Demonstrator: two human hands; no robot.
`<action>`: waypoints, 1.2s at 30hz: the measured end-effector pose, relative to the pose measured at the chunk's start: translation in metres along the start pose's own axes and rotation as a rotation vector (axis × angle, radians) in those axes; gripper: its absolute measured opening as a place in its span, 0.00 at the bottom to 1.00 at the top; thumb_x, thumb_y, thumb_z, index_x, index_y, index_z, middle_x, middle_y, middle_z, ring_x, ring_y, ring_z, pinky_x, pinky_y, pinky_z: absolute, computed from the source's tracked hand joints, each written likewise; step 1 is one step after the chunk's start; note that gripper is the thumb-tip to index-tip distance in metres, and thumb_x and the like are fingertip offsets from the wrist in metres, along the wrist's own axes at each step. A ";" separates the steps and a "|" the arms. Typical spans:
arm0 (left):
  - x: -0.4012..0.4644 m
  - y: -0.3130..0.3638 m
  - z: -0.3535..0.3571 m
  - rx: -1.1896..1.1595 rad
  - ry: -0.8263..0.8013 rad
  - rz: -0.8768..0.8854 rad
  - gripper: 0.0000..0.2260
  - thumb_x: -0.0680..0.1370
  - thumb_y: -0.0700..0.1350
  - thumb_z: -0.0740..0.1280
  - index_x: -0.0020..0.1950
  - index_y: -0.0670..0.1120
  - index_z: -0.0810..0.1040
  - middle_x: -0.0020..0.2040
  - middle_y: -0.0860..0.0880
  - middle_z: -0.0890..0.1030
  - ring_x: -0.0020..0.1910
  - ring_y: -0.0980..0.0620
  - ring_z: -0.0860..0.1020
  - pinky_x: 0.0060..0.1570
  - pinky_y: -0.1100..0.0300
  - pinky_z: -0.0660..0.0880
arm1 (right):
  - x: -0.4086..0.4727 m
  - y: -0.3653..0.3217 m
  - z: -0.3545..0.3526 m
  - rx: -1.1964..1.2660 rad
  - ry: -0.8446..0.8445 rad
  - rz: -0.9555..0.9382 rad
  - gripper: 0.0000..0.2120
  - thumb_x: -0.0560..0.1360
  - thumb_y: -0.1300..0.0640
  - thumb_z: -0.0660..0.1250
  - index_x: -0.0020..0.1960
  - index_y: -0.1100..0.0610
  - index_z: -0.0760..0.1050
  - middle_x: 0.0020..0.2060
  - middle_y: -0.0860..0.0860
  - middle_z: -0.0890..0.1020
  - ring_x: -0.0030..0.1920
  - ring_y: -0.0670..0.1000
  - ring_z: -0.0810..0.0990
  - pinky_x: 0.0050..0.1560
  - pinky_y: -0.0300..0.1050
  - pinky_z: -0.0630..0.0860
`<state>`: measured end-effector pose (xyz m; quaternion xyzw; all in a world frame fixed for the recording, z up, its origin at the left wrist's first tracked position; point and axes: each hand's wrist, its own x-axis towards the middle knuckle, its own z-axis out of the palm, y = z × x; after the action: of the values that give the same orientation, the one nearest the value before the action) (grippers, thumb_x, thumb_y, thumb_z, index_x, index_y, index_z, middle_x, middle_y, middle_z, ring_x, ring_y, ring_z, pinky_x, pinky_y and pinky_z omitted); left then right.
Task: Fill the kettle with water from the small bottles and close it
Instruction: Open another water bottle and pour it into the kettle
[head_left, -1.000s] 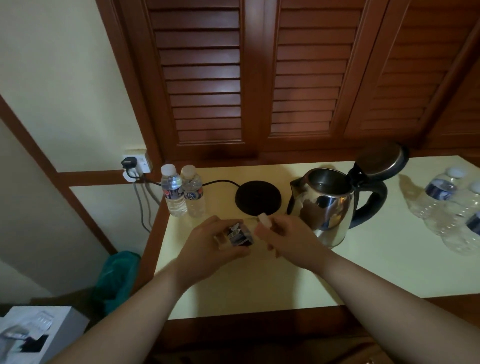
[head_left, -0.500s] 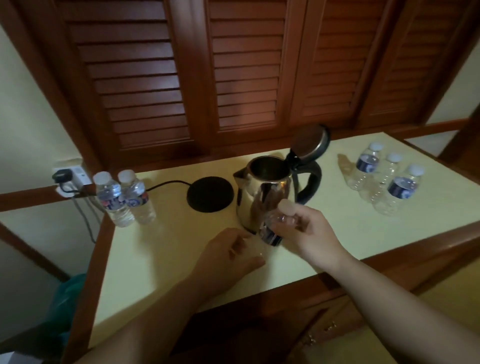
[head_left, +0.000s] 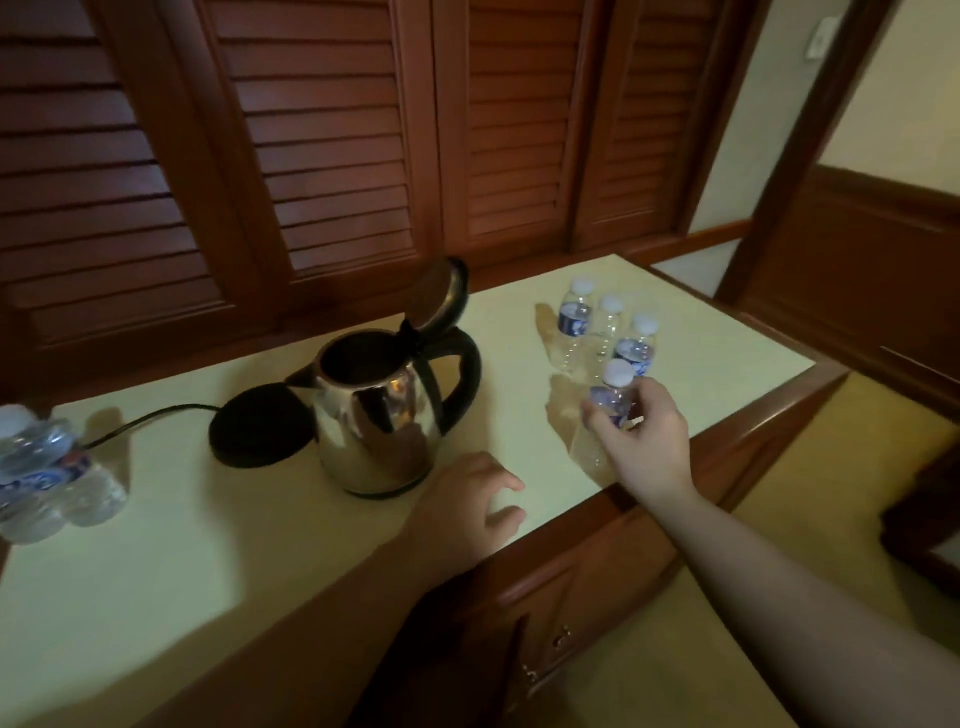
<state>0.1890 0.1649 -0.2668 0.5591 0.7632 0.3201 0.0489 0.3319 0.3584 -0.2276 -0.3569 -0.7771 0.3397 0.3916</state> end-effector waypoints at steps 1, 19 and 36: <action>0.008 0.000 0.005 0.017 0.001 0.002 0.14 0.74 0.55 0.69 0.55 0.49 0.83 0.52 0.55 0.80 0.54 0.58 0.76 0.55 0.63 0.72 | 0.002 0.004 -0.003 -0.019 -0.016 -0.015 0.14 0.73 0.50 0.79 0.53 0.50 0.77 0.45 0.45 0.80 0.45 0.44 0.79 0.42 0.30 0.70; 0.031 -0.013 0.015 -0.046 -0.104 -0.249 0.27 0.71 0.63 0.64 0.68 0.57 0.78 0.73 0.62 0.70 0.74 0.63 0.63 0.75 0.56 0.63 | 0.054 0.004 0.081 -0.275 -0.197 0.230 0.38 0.71 0.40 0.77 0.72 0.56 0.66 0.64 0.55 0.78 0.63 0.59 0.79 0.56 0.53 0.79; 0.029 -0.019 0.017 -0.066 -0.077 -0.214 0.20 0.76 0.61 0.67 0.67 0.58 0.78 0.68 0.69 0.65 0.71 0.70 0.61 0.72 0.66 0.62 | 0.135 -0.050 0.138 -0.639 -0.278 -0.386 0.22 0.80 0.53 0.65 0.73 0.54 0.70 0.70 0.56 0.73 0.72 0.59 0.67 0.69 0.55 0.69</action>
<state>0.1696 0.1952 -0.2827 0.4844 0.8051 0.3164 0.1305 0.1405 0.4093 -0.2019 -0.2587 -0.9420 0.0460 0.2087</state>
